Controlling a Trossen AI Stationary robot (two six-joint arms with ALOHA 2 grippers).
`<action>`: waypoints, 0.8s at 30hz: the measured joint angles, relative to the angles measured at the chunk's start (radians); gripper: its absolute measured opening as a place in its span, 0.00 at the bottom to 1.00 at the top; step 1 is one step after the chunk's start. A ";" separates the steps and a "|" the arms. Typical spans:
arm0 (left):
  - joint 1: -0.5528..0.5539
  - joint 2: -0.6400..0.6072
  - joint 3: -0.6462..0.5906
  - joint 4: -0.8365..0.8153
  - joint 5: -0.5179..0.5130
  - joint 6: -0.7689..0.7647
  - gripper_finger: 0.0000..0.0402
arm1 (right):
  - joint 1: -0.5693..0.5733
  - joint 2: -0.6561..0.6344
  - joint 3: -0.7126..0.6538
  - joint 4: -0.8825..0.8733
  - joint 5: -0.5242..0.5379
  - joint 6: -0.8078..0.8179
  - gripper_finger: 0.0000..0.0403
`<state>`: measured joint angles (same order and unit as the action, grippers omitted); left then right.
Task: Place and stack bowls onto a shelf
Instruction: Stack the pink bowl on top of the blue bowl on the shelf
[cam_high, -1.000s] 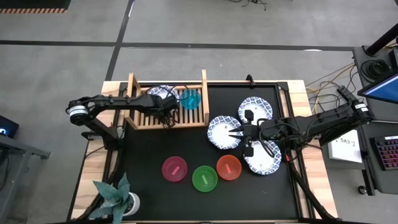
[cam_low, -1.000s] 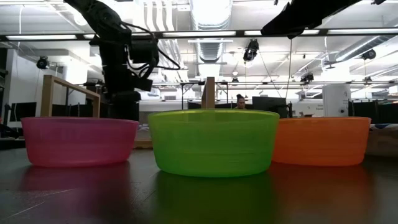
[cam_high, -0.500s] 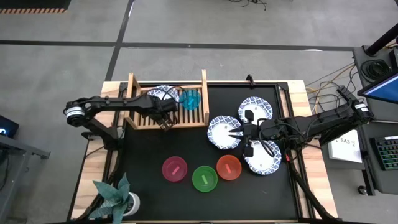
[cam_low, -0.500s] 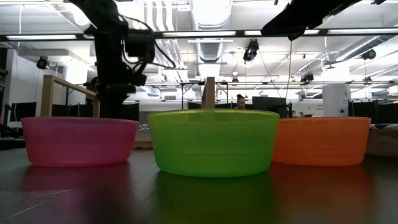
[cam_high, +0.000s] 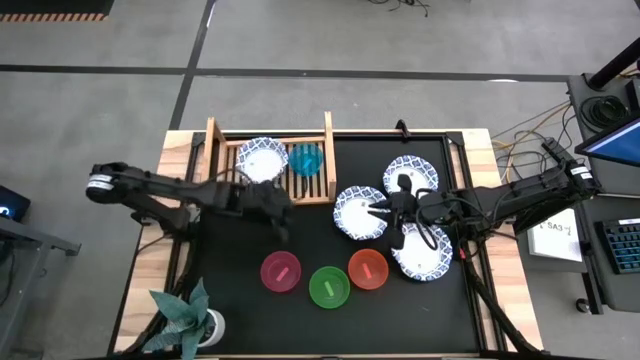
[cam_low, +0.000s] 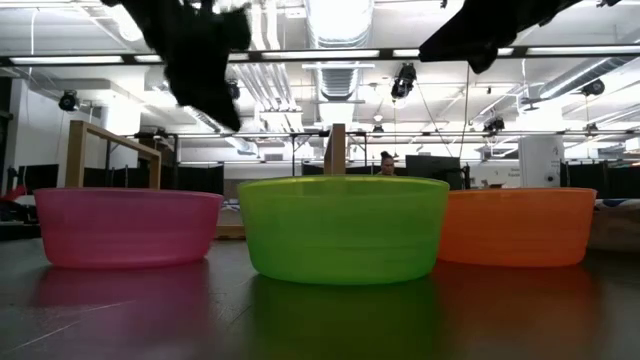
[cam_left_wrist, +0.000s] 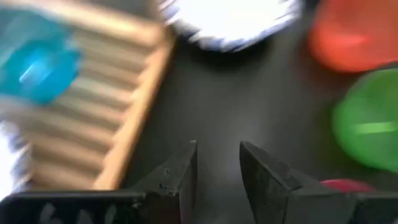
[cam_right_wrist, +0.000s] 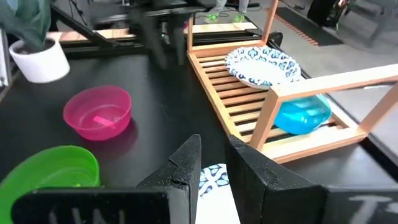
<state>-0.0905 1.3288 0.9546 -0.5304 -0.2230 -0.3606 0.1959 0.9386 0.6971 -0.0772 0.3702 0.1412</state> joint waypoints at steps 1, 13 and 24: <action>-0.027 0.006 0.000 0.042 0.000 0.013 0.26 | 0.000 0.000 0.000 0.000 -0.001 0.019 0.16; -0.164 0.063 0.000 0.219 -0.004 0.087 0.26 | 0.002 0.067 0.018 -0.040 -0.004 0.224 0.16; -0.164 0.065 -0.001 0.219 -0.006 0.080 0.26 | -0.019 0.211 0.271 -0.544 -0.003 0.394 0.16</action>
<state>-0.2546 1.3942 0.9539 -0.3115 -0.2287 -0.2810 0.1768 1.1496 0.9679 -0.6216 0.3672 0.5356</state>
